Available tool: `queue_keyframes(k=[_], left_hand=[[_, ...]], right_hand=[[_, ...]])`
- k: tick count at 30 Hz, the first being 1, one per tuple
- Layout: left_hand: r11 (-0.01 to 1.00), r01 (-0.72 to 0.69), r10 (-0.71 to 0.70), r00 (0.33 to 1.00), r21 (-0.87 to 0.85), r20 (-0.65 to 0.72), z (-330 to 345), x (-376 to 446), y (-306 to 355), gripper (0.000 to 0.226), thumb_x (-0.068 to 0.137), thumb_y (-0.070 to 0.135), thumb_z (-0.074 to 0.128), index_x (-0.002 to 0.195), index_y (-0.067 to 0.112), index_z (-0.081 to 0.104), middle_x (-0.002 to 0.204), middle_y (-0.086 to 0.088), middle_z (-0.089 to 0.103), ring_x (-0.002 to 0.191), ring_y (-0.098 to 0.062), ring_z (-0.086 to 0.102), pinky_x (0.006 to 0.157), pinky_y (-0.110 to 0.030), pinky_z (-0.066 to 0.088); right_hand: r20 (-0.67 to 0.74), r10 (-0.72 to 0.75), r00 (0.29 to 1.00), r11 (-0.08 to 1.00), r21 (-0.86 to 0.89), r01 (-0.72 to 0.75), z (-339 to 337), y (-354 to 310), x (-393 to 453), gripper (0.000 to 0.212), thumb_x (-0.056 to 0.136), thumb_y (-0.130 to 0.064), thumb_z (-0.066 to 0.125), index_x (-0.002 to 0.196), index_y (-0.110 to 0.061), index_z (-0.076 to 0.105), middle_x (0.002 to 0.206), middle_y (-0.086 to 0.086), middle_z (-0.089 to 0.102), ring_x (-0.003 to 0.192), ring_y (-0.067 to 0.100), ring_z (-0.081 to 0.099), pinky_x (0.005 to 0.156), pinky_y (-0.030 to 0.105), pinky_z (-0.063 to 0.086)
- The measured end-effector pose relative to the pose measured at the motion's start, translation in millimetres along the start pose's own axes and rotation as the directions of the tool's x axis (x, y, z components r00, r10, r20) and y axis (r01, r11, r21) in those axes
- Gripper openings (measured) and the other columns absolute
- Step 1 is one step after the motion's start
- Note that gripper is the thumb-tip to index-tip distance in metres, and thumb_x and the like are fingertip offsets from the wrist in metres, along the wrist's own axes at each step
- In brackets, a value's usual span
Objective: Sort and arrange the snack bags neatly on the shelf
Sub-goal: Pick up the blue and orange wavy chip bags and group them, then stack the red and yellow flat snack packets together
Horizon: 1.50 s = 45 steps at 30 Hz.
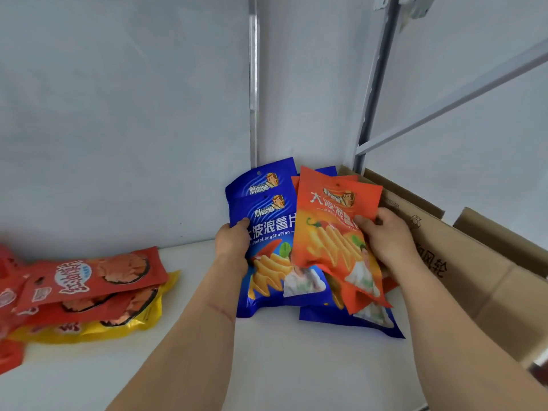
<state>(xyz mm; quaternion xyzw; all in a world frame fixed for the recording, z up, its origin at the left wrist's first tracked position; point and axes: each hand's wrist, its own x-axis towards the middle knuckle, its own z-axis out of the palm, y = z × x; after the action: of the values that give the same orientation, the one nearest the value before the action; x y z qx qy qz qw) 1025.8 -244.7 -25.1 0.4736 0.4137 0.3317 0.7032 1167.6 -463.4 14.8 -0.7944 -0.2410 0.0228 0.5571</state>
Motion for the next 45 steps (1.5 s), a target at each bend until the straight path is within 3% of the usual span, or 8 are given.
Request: queue_keyframes(k=[3,10,21,24,29,36,40,45], left_hand=[[0.999,-0.032,0.032,0.999,0.024,-0.007,-5.5,-7.6,0.8,0.028,0.098,0.029,0.061,0.111,0.005,0.057,0.103,-0.014,0.073,0.079,-0.025,0.070,0.062,-0.033,0.054],[0.994,-0.075,0.078,0.996,0.079,-0.034,-15.3,-27.3,-1.1,0.035,0.099,0.028,0.060,0.123,0.004,0.054,0.109,-0.015,0.072,0.084,-0.026,0.070,0.059,-0.031,0.053],[0.886,-0.245,0.315,0.941,0.393,-0.124,-33.2,-59.5,-1.8,0.041,0.098,0.032,0.060,0.128,0.006,0.052,0.121,-0.014,0.068,0.099,-0.028,0.068,0.077,-0.037,0.057],[0.826,-0.264,0.377,0.916,0.498,-0.140,-39.4,-75.8,-0.5,0.048,0.100,0.035,0.057,0.138,0.008,0.046,0.132,-0.012,0.061,0.107,-0.027,0.067,0.072,-0.032,0.056],[0.459,-0.257,0.617,0.781,0.850,-0.097,-53.2,-109.5,-0.7,0.046,0.102,0.036,0.048,0.144,0.017,0.049,0.148,-0.005,0.047,0.130,-0.028,0.050,0.083,-0.037,0.043],[0.130,-0.282,0.786,0.613,0.951,0.075,-86.3,-145.1,-0.1,0.033,0.102,0.030,0.048,0.125,0.015,0.066,0.125,-0.006,0.067,0.111,-0.030,0.062,0.082,-0.041,0.050],[-0.069,-0.285,0.838,0.503,0.956,0.210,-123.9,-153.8,-5.3,0.018,0.093,0.021,0.061,0.096,0.008,0.073,0.090,-0.010,0.073,0.081,-0.034,0.068,0.065,-0.039,0.051],[-0.249,-0.198,0.832,0.457,0.948,0.314,-186.8,-162.0,-7.0,0.018,0.089,0.023,0.061,0.076,0.011,0.066,0.072,-0.005,0.065,0.065,-0.032,0.063,0.054,-0.034,0.045]], right_hand=[[-0.029,-0.001,1.000,0.999,0.048,0.002,-1.6,-5.6,-1.9,0.004,0.094,-0.033,0.064,0.094,-0.029,0.062,0.096,-0.009,0.069,0.088,0.011,0.066,0.071,0.029,0.050],[-0.040,0.001,0.999,1.000,-0.015,-0.001,-5.8,-5.0,-18.6,0.036,0.096,-0.043,0.058,0.124,-0.021,0.056,0.105,-0.009,0.061,0.087,0.008,0.059,0.065,0.022,0.043],[-0.053,-0.108,0.993,0.985,-0.140,0.100,-15.1,-7.0,-42.0,0.063,0.093,-0.049,0.059,0.146,-0.021,0.039,0.145,0.003,0.049,0.130,0.024,0.049,0.100,0.040,0.044],[-0.112,-0.205,0.972,0.954,-0.244,0.173,-15.0,-11.3,-51.4,0.065,0.092,-0.053,0.057,0.145,-0.020,0.040,0.148,0.005,0.043,0.136,0.024,0.041,0.110,0.048,0.038],[-0.142,-0.502,0.853,0.784,-0.492,0.380,3.0,-24.1,-84.8,0.048,0.095,-0.042,0.056,0.135,-0.016,0.051,0.142,0.008,0.049,0.133,0.029,0.042,0.109,0.050,0.034],[0.123,-0.730,0.672,0.550,-0.478,0.685,42.9,-46.2,-129.9,0.026,0.094,-0.031,0.059,0.115,-0.016,0.067,0.125,0.002,0.062,0.118,0.026,0.055,0.101,0.045,0.039],[0.349,-0.742,0.572,0.407,-0.444,0.799,81.5,-59.3,-155.0,0.018,0.091,-0.028,0.064,0.103,-0.016,0.070,0.105,0.001,0.068,0.098,0.027,0.062,0.086,0.041,0.046],[0.547,-0.640,0.540,0.344,-0.424,0.838,127.5,-81.5,-179.2,0.028,0.099,-0.034,0.048,0.116,-0.019,0.064,0.116,0.000,0.064,0.110,0.025,0.056,0.092,0.040,0.039]])
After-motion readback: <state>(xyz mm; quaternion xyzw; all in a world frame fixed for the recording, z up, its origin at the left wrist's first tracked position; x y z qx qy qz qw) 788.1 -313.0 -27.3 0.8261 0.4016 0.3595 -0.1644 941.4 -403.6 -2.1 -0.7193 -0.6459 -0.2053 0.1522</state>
